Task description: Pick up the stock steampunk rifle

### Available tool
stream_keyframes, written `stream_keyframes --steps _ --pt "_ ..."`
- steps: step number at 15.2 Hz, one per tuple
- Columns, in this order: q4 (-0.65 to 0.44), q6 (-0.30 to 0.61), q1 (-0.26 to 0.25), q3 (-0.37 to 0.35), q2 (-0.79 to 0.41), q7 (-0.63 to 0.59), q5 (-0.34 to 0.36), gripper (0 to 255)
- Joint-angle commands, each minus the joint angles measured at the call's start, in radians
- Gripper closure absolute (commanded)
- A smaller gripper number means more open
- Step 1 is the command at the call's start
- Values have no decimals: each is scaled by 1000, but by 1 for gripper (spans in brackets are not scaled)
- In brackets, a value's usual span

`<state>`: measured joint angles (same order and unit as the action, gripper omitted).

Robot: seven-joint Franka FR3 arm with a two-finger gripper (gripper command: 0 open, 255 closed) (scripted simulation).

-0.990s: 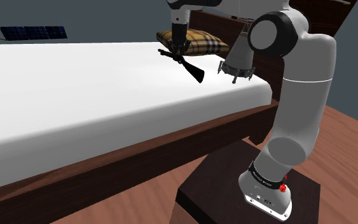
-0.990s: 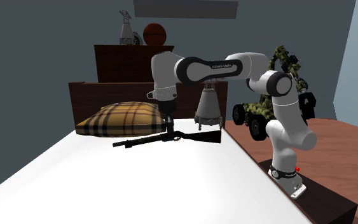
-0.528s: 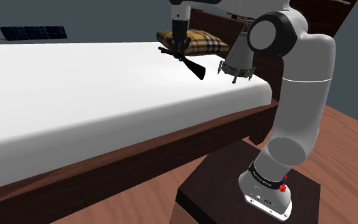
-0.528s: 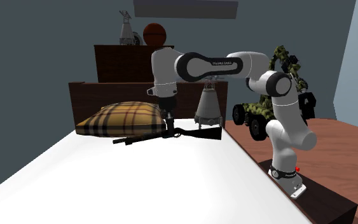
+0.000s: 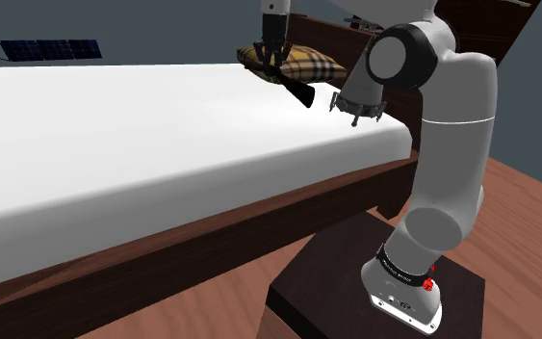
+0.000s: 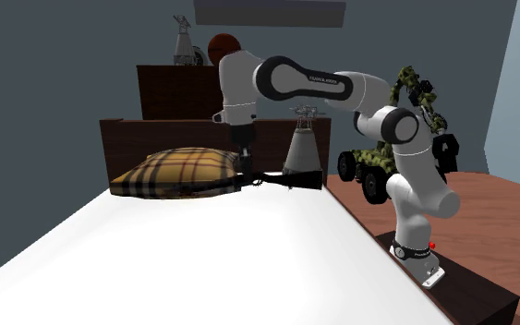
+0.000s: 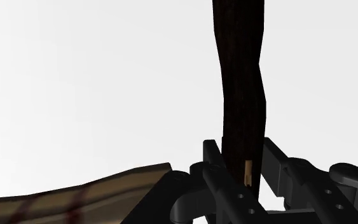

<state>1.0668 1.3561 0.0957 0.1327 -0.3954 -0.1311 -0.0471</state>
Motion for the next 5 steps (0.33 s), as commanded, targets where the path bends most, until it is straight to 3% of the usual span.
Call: stream_keyframes --steps 1,5 --pt "-64 -41 2 -1 -23 -2 -3 255" --pt "-138 -88 7 -1 -50 -2 -7 255"
